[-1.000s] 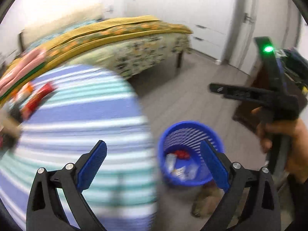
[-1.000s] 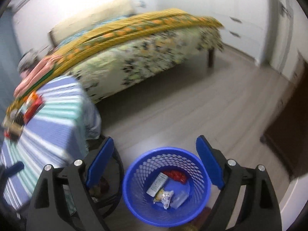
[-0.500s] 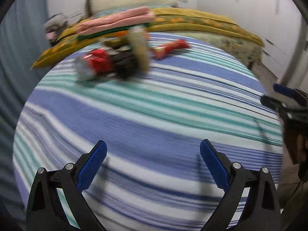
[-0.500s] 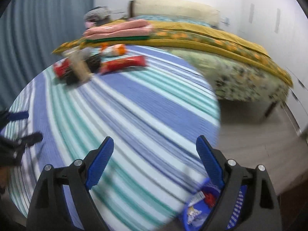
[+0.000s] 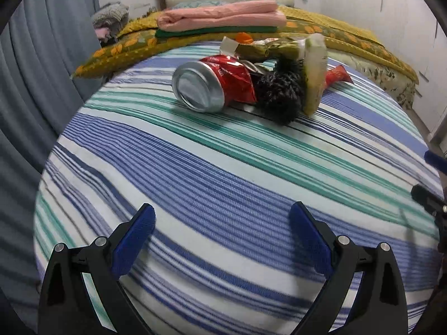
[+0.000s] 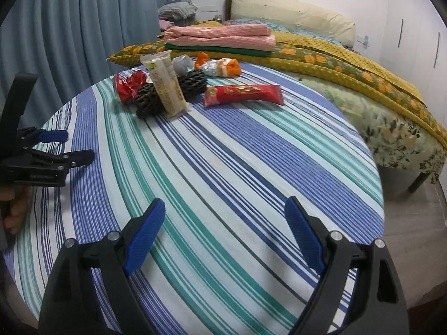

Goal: Collect trash

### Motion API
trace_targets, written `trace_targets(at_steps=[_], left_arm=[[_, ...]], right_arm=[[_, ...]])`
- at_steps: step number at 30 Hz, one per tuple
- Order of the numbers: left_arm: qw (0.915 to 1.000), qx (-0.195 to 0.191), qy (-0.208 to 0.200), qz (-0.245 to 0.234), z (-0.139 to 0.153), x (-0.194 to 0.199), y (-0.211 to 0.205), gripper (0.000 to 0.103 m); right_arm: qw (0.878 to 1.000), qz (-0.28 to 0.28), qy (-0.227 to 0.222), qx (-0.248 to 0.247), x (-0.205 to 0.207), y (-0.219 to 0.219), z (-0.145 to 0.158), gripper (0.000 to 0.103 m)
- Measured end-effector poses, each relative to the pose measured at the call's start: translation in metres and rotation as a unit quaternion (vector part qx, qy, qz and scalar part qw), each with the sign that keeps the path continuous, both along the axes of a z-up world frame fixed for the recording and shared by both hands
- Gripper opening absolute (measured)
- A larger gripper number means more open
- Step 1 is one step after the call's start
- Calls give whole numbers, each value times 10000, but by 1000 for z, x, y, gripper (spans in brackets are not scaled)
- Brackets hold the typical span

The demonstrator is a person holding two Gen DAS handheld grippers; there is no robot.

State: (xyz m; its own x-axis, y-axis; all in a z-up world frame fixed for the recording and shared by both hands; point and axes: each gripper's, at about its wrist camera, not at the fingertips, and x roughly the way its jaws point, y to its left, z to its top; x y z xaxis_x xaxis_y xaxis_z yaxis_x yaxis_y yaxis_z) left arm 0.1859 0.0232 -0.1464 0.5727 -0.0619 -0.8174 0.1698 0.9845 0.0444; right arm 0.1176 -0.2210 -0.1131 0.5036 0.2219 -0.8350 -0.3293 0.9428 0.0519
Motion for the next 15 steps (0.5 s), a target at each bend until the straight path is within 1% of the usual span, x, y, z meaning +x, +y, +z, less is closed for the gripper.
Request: trace_targets(at_steps=[1,3,5,6,7,9,13,15], left_arm=[[9999,-95,51,-8,-1,3,1,97],[9999,-109,66,-22,-2,4,1,97],[9999,-99,64,-22,-2,3,1,98],[9999,-107,67,-20,-2,4,1,98],[9999,-106,68,-19,-2,3,-1,98],[9999,-108,68,-19,-2,3,-1,98],[9999,-109,69,-18,-2,3,-1,98],[9999,-111,69,-19,-2,3,-1,98]], right_arm=[[10000,21,20,39,3,3,0,85],[9999,63,53,111,10,8,-1,85],[9998,163,91,109,23,20,-2,80],[9996,247,120,99,29,26,-2,74],[9990,403,165,65,40,36,-4,70],[9979,625,163,-7,57,51,-7,69],[9959,888,143,58,93,77,-10,64],[9952,975,51,83,107,87,-12,63]])
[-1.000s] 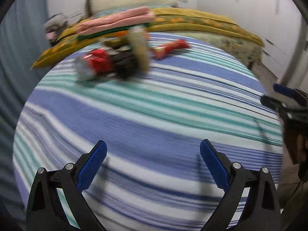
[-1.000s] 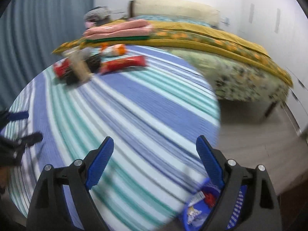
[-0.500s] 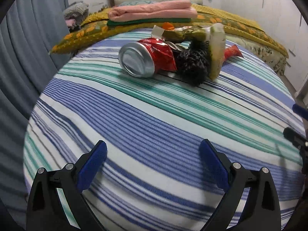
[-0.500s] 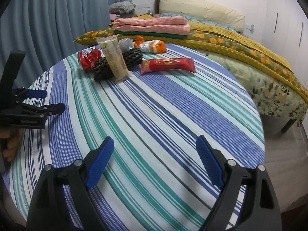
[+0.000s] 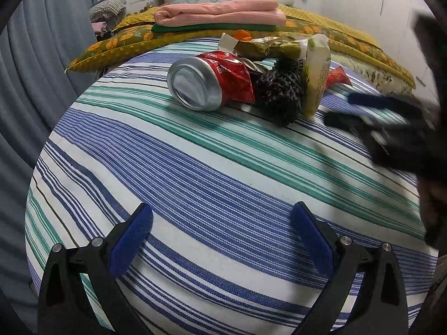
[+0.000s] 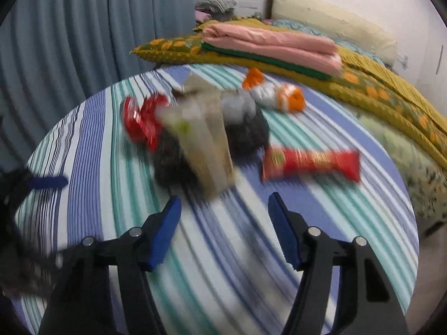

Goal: Collect trash

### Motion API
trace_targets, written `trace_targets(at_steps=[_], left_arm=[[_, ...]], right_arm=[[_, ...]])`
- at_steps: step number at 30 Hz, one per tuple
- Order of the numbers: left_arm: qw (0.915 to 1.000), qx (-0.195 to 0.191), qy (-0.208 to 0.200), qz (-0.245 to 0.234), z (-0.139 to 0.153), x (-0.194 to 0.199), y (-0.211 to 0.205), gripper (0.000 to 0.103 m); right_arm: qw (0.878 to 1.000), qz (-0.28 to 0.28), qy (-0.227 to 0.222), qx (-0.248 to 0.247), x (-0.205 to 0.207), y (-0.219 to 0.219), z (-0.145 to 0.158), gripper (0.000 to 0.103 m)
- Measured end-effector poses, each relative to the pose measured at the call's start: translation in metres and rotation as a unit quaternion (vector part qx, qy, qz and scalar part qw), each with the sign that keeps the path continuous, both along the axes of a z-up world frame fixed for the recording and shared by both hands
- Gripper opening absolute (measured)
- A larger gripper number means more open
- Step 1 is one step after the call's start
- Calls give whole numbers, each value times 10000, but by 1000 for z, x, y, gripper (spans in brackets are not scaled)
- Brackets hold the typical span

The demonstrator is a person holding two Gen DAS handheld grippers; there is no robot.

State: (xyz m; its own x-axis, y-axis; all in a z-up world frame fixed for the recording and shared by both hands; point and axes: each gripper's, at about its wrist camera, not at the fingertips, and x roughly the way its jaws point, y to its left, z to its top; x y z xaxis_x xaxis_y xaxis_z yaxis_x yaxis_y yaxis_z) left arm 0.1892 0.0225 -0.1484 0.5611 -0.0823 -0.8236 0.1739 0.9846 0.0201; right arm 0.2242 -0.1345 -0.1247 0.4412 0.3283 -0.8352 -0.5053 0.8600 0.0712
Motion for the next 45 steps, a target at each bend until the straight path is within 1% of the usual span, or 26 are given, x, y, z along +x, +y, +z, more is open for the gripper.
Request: trace_targets(at_steps=[2,3,4,5,7,10,12,14,16,18,19,20,21,22,24,26,28,30,32,33,35,37,39,42,43,45], left_arm=[[10000,2,0,1,0,0,0,98],[10000,2,0,1,0,0,0,98],[10000,-1,0,1,0,0,0,98],[10000,-2,0,1,0,0,0,98],[10000,0,0,2,0,0,0,98],[10000,1,1,2,0,0,1,98],[10000,1,1,2,0,0,0,98],[10000,0,1,2,0,0,1,98],[10000,-1,2,3,0,0,1,98],[10000,-1,2,3,0,0,0,98],[10000,-3,2,3,0,0,1,98],[10000,-3,2,3,0,0,1,98],[10000,-2,2,3,0,0,0,98],[10000,-4,2,3,0,0,1,98],[10000,-13,3,2,0,0,1,98],[10000,-3,3,4,0,-1,1,98],[10000,-4,1,2,0,-1,1,98],[9999,-106,-8,-123,1,1,-1,98],[9981,-446,-65,-432,4,9,-7,98],[9977,-490,-112,-445,5,13,-9,97],[9965,-614,-295,-493,10,26,-16,90],[9958,-684,-350,-488,11,40,-23,83],[9953,-748,-374,-487,12,52,-30,82],[9950,-667,-471,-580,14,69,-45,81],[9948,-638,-505,-616,14,70,-48,80],[9948,-518,-583,-658,15,75,-56,71]], right_arm=[[9999,119,-71,36,8,7,-1,62],[9998,177,-59,94,10,9,-2,51],[9994,262,15,212,11,11,-2,31],[9994,256,46,238,11,9,0,25],[9989,226,104,396,2,2,9,22],[9981,168,278,523,-16,-13,28,21],[9963,23,637,569,-30,-32,43,21],[9946,-67,968,361,-38,-44,53,21],[9927,19,1201,-119,-49,-49,59,21],[9893,-14,1442,-215,-52,-52,54,21],[9887,-65,1481,-227,-52,-54,49,24],[9890,-165,1444,-255,-53,-55,41,30],[9897,-228,1393,-228,-54,-57,36,46],[9905,-312,1335,-146,-56,-60,29,53],[9915,-453,1211,-116,-61,-66,17,54],[9923,-624,1063,-77,-71,-74,8,59],[9920,-784,979,126,-83,-83,0,64],[9930,-852,806,167,-92,-85,-2,65],[9944,-830,659,20,-95,-81,-2,66],[9946,-825,624,68,-96,-80,-2,66],[9948,-857,535,161,-99,-81,-3,69],[9955,-829,444,92,-101,-78,-4,71],[9957,-804,452,59,-101,-76,-5,72],[9956,-805,470,79,-99,-75,-6,72],[9956,-806,470,82,-100,-76,-6,72],[9956,-805,470,79,-101,-76,-6,73]])
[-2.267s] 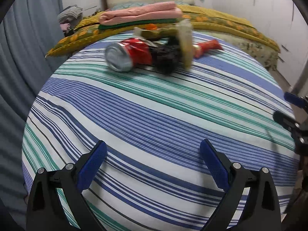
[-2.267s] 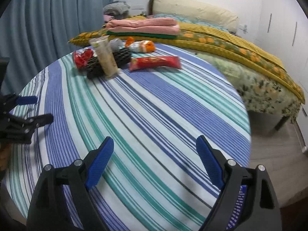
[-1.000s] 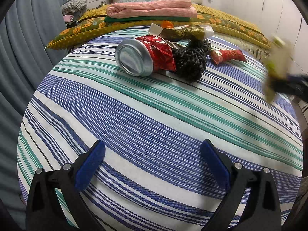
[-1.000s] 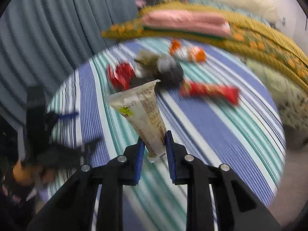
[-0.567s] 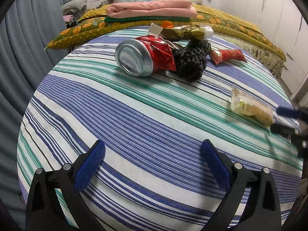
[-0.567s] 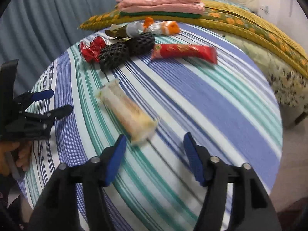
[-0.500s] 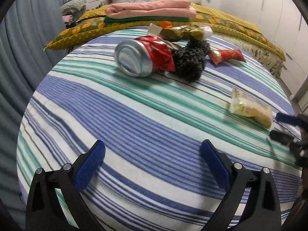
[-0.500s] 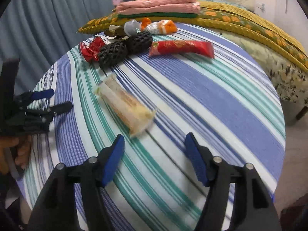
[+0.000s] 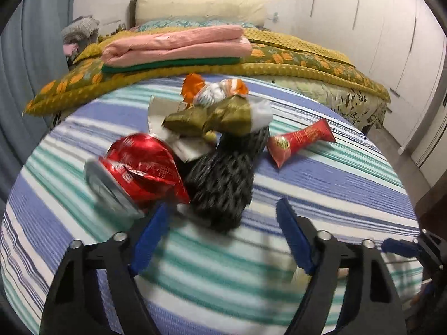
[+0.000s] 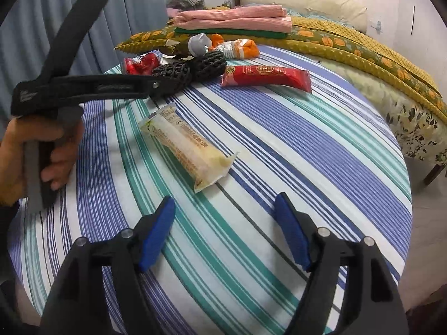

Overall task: Collect trash
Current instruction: 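Grasp the black rope bundle with the left tool while the right tool grasps the snack bar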

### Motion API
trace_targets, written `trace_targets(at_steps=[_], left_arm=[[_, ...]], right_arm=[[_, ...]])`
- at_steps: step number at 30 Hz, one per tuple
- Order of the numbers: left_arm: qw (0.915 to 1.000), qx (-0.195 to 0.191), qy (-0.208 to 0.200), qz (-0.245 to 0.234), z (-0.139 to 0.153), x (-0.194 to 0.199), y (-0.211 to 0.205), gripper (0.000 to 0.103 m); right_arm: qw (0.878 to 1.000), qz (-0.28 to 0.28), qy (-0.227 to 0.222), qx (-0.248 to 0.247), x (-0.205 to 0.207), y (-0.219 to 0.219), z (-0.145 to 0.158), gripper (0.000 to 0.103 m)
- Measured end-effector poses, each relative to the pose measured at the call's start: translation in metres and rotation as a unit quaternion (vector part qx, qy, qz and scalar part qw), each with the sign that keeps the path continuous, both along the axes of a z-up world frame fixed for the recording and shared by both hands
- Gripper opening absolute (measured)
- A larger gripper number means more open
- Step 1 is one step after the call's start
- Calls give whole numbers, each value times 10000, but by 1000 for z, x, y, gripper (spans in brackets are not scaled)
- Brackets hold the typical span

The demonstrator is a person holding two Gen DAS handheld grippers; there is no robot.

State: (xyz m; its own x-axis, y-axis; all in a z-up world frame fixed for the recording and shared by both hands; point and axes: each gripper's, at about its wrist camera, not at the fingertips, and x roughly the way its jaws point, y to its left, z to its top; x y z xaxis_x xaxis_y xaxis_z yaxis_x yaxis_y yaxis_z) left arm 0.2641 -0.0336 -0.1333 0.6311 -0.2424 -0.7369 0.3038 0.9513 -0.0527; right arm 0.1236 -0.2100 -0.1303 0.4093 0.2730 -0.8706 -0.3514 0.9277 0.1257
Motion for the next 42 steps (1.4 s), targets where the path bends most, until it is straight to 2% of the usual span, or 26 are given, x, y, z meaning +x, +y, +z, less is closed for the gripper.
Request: trace_targets(at_steps=[1,2,3,5,8,13,18,19,20,21,22,23,26,27,29,31,33,36,38,40,42], left_arm=[[10000,48,-23,-10,0,2,-3,53],[10000,50,9,-40,-1,3,-3,27],[9999,48,120,-57,-3,4,-3,18],[10000,-35,82,-22,-2,-1,1,14],[10000,-48,38,-25,5,-24,11,12],[9999,2,138,-32,14,-84,37,12],[9991,45,413,-44,10,-133,58,17],[9990,42,434,-77,9,-136,60,24],[9989,46,431,-149,9,-138,61,38],[9990,73,391,-182,10,-138,62,47],[9993,155,288,-197,11,-137,61,63],[9993,266,150,-213,14,-135,59,71],[9982,405,-100,-427,20,-127,55,85],[9972,507,-164,-524,20,-119,51,86],[9959,617,-133,-647,16,-109,47,86],[9944,655,-89,-826,11,-96,42,86],[9931,689,-66,-946,7,-89,37,84],[9920,745,47,-1023,1,-83,32,73],[9916,748,164,-1045,-2,-82,31,51],[9921,724,209,-1006,-3,-86,33,44],[9932,736,223,-876,-1,-93,36,43]], right_arm=[[10000,1,0,-5,0,0,0,73],[10000,-1,1,-6,0,0,0,73],[10000,-3,4,1,0,0,0,73],[10000,-8,6,21,0,-1,0,73],[10000,-18,10,47,0,-1,0,73],[10000,-9,6,4,0,0,0,73],[10000,1,6,-17,0,0,0,73],[10000,7,9,-17,0,0,0,74],[10000,13,14,-8,0,0,0,74],[10000,27,25,13,1,0,0,76],[10000,35,33,38,1,0,0,77],[9999,44,43,97,1,-1,0,77],[9998,139,46,105,4,-2,1,78],[9998,189,24,10,6,-1,0,78],[9993,350,-29,-117,12,3,0,78],[9984,561,73,-71,18,10,-2,78],[9973,728,-13,-35,23,17,0,78],[9969,787,-67,25,31,24,1,78],[9962,857,103,66,34,28,-2,65],[9962,851,187,33,32,28,-1,45],[9960,801,405,53,29,27,3,38]])
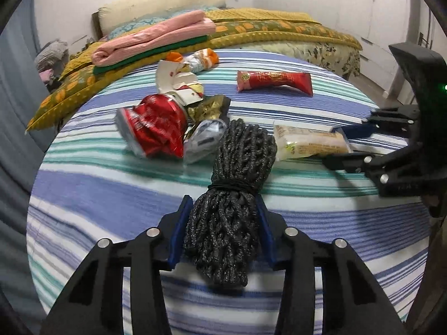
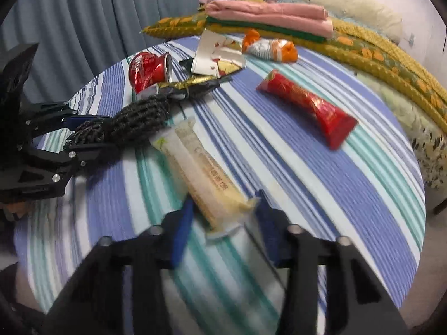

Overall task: Collect trash
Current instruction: 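Grasp the black rope bundle with the left tool while the right tool grasps the snack bar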

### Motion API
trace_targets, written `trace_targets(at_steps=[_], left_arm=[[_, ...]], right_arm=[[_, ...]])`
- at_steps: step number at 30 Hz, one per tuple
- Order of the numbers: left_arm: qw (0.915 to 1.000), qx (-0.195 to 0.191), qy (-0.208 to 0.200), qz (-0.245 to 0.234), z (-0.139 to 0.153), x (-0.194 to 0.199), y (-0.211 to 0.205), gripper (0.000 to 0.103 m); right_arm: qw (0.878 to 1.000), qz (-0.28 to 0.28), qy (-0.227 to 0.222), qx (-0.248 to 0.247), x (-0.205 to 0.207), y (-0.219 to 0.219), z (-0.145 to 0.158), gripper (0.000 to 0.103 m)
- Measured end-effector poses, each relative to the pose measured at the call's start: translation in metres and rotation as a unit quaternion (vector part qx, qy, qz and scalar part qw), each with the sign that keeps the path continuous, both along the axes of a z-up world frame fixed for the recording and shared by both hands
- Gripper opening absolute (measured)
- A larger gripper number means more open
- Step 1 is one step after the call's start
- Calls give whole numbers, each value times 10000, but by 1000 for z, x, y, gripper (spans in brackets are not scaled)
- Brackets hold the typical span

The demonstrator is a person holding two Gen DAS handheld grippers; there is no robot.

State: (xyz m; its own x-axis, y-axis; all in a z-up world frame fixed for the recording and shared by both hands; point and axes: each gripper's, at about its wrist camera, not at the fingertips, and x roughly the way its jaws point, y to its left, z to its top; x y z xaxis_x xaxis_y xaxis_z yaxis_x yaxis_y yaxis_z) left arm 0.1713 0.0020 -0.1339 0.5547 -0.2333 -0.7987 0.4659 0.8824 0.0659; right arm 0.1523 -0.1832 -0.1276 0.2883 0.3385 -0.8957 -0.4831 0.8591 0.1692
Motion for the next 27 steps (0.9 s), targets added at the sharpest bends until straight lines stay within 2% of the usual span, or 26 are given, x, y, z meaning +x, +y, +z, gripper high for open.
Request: trace_targets(at_steps=[2,4,5,7,8,9,10,15,19,21,23,24,25,27], left_arm=[[9996,-40,108,243,2,-10,5,44],[9981,-288,359,417,2,-26,12,46],[9974,-403,446,409,2,-37,12,49],[9977,-365,481,311,0,-52,10,57],[9982,-284,462,266,0,-59,8,63],[9985,-230,430,254,0,-62,7,66],[9988,-170,366,260,0,-64,7,71],[9989,-184,234,363,7,-57,9,75],[9997,23,133,212,6,-45,0,75],[9996,73,176,185,3,-39,-3,70],[9995,43,264,140,1,-36,-5,55],[9995,38,288,117,0,-37,-5,49],[9995,20,306,88,0,-37,-6,38],[9996,16,264,95,1,-40,-6,36]], right_arm=[[9995,-85,295,70,-10,-4,7,38],[9983,1,565,129,-24,-2,12,38],[9976,69,669,159,-30,-1,12,38],[9956,158,899,215,-40,2,12,43],[9957,155,892,216,-43,1,13,47],[9962,159,834,180,-44,1,15,57],[9976,198,667,74,-46,2,18,62],[9984,518,64,-195,-52,8,30,63],[9964,844,-45,-111,-49,22,27,63],[9953,941,-11,-214,-47,29,21,61],[9951,976,84,-164,-43,34,16,52],[9952,960,178,-100,-41,35,13,40],[9953,932,232,-83,-39,35,12,29],[9963,825,236,-62,-38,34,13,22]])
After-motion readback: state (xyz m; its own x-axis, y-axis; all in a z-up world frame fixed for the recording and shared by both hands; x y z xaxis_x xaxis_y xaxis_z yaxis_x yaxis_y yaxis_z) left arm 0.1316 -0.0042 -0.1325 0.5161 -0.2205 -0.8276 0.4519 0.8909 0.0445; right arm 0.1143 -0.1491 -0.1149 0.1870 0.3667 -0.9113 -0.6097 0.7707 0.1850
